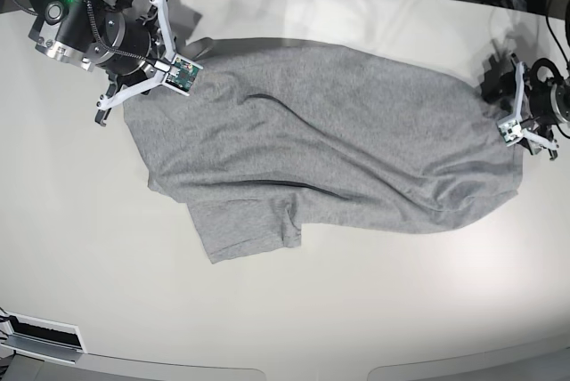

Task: Layout the t-shirt on the table in an organized manner, then fold the t-shirt properly
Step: 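Hold the shirt with both grippers and pull it taut lengthwise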

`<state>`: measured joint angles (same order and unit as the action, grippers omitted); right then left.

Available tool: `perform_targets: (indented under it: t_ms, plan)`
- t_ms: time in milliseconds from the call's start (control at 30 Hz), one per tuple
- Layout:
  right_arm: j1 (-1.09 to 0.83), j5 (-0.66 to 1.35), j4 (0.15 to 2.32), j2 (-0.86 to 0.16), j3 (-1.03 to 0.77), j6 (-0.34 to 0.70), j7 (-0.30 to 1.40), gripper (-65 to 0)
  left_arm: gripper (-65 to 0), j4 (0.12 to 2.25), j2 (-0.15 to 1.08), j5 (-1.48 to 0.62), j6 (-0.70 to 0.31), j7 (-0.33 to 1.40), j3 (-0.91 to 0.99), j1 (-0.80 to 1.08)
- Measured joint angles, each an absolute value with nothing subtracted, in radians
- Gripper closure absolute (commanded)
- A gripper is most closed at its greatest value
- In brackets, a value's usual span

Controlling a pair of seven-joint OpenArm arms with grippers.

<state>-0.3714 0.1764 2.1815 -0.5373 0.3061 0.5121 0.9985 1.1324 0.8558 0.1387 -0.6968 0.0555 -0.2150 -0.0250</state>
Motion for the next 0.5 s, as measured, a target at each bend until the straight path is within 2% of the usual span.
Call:
perform_targets:
  t_ms: [100,133,333,500]
  plan:
    - [-0.371,0.176,2.181,-0.537,0.306,0.512,0.999,0.0,-6.8,1.131,0.855,0.136,-0.697,0.06,-0.215,-0.029]
    - [-0.371,0.176,2.181,-0.537,0.306,0.512,0.999,0.0,0.0,1.13,0.855,0.138,-0.698,0.063,-0.215,-0.031]
    - [-0.371,0.176,2.181,-0.537,0.306,0.512,0.999,0.0,0.0,1.154,0.86,0.115,-0.697,0.118,-0.215,-0.033]
    - [-0.372,0.176,2.181,-0.537,0.306,0.546,0.999,0.0,0.0,1.3,0.926,-0.034,-0.699,0.299,-0.215,-0.028]
